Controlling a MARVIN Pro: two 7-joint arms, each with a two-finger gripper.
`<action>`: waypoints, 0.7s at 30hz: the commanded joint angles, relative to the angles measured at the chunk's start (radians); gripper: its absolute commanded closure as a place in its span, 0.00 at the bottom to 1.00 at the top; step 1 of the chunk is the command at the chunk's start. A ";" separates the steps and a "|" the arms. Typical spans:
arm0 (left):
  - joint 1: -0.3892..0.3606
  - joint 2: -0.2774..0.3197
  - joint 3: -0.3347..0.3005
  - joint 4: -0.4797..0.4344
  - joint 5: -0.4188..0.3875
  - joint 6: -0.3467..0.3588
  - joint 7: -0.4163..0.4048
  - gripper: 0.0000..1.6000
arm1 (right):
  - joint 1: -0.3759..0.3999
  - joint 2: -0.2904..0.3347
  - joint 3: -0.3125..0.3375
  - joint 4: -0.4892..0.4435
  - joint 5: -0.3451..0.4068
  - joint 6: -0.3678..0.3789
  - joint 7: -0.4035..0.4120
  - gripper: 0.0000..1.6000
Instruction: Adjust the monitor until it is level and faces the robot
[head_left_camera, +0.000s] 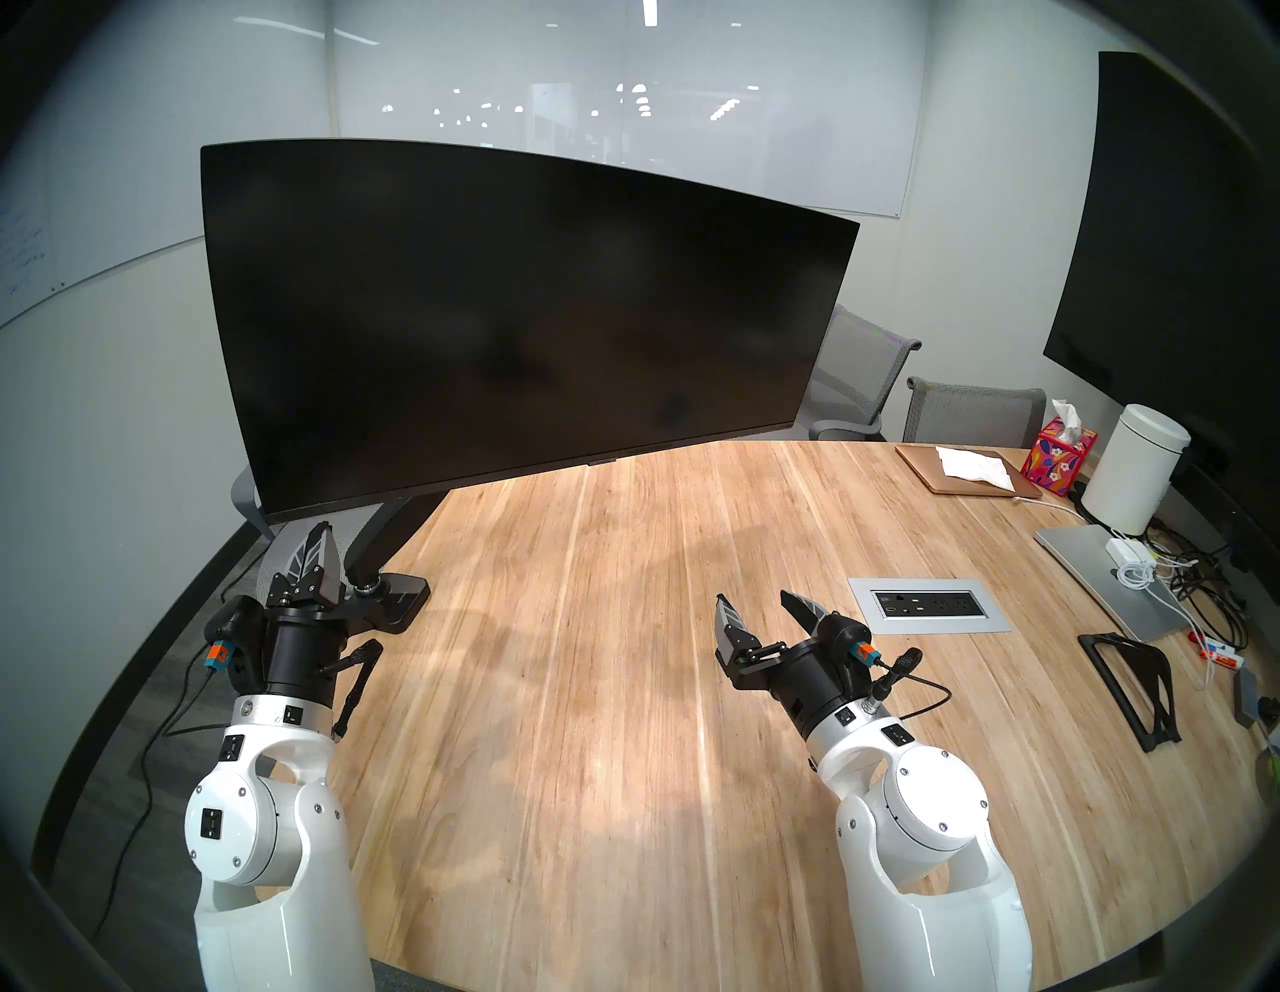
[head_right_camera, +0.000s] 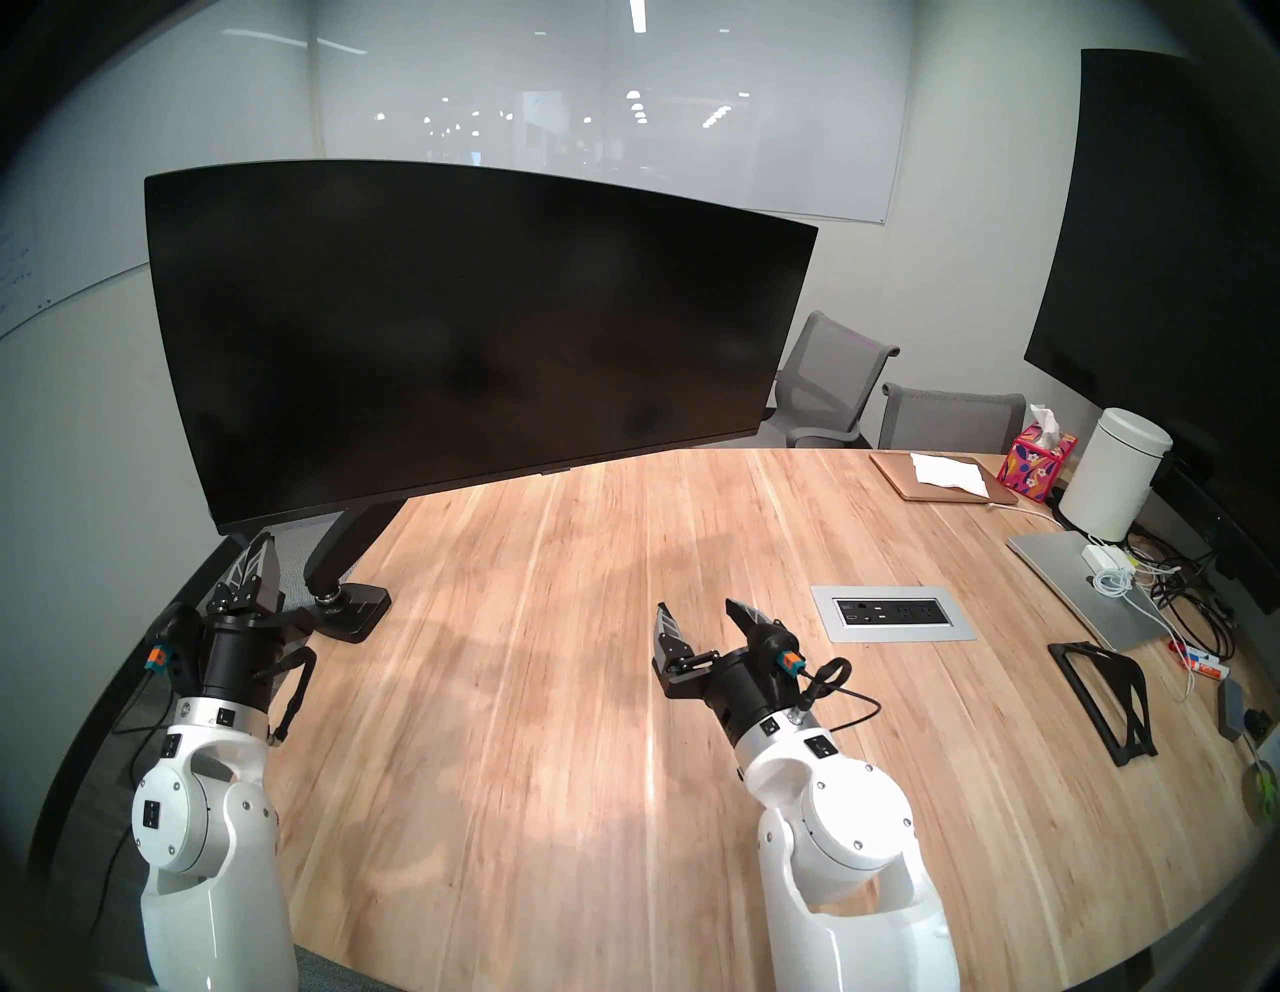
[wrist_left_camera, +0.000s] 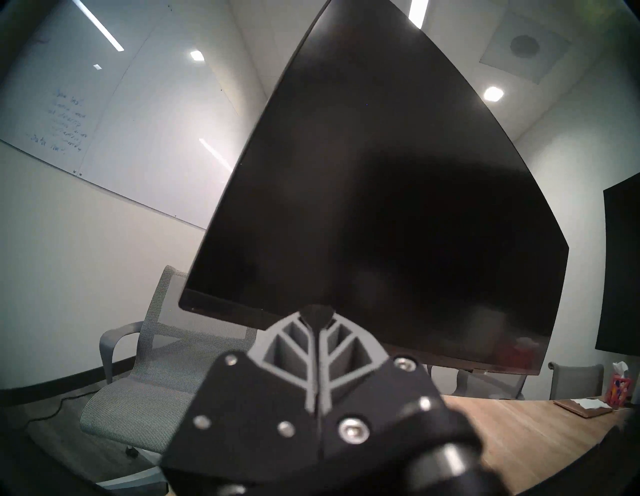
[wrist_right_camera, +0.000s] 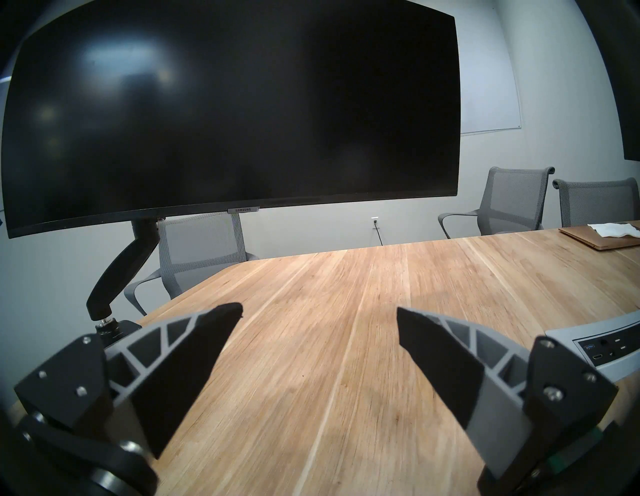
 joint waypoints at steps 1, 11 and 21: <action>-0.048 0.020 -0.004 0.007 0.008 0.013 0.017 1.00 | 0.003 0.000 0.000 -0.020 0.001 -0.003 0.001 0.00; -0.090 0.038 0.012 0.033 0.007 0.036 0.048 1.00 | 0.003 0.000 0.000 -0.020 0.001 -0.003 0.001 0.00; -0.125 0.052 0.034 0.047 0.008 0.052 0.088 1.00 | 0.003 0.000 0.000 -0.019 0.001 -0.003 0.001 0.00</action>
